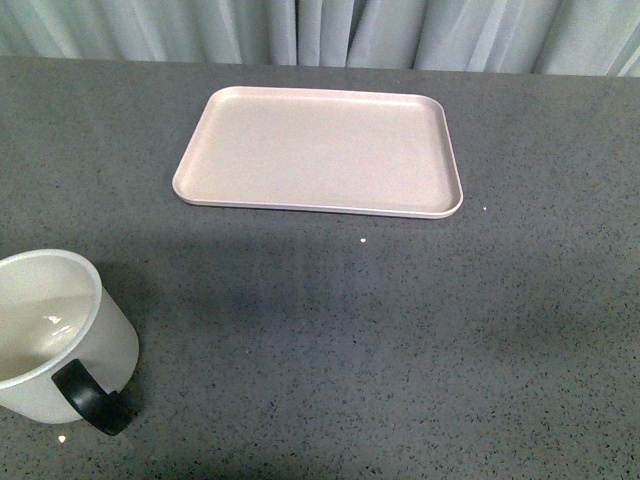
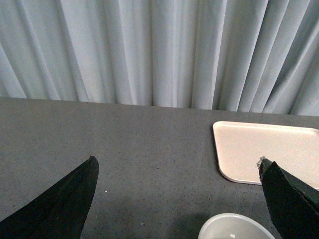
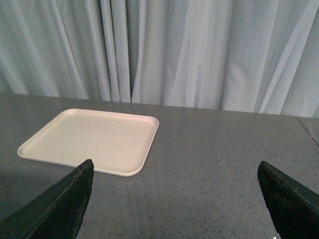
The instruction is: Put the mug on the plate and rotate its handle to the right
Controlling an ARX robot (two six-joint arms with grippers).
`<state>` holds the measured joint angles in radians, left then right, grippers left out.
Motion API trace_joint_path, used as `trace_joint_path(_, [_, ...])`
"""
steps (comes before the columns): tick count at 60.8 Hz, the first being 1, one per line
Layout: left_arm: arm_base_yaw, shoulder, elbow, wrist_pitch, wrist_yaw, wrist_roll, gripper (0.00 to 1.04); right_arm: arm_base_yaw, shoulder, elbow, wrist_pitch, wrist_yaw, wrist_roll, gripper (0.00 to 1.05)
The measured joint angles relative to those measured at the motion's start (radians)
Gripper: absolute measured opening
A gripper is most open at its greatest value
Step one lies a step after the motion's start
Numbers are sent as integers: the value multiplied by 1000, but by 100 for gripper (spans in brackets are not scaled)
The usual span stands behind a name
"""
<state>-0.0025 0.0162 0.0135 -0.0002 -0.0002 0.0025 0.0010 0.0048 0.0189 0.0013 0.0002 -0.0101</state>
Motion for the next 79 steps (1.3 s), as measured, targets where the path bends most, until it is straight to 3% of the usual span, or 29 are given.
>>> trace_joint_path(25, [2, 5, 2, -7, 8, 0, 95, 0, 0, 0, 0, 0, 0, 96])
trace_joint_path(30, [27, 154, 114, -261, 124, 8, 95, 0, 0, 0, 0, 0, 0, 96])
trace_joint_path(34, [30, 307, 188, -350, 156, 26, 95, 0, 0, 0, 0, -1, 0, 96])
trace_joint_path(46, [24, 635, 317, -209, 176, 151, 95, 0, 0, 0, 0, -1, 0, 96])
trace_joint_path(53, [-32, 816, 373, -145, 177, 258, 95, 0, 0, 0, 0, 0, 0, 96])
trace_joint_path(64, [-124, 1079, 436, -99, 197, 375, 95, 0, 0, 0, 0, 0, 0, 96])
trace_joint_path(79, [-147, 1283, 499, -70, 190, 435, 95, 0, 0, 0, 0, -1, 0, 96])
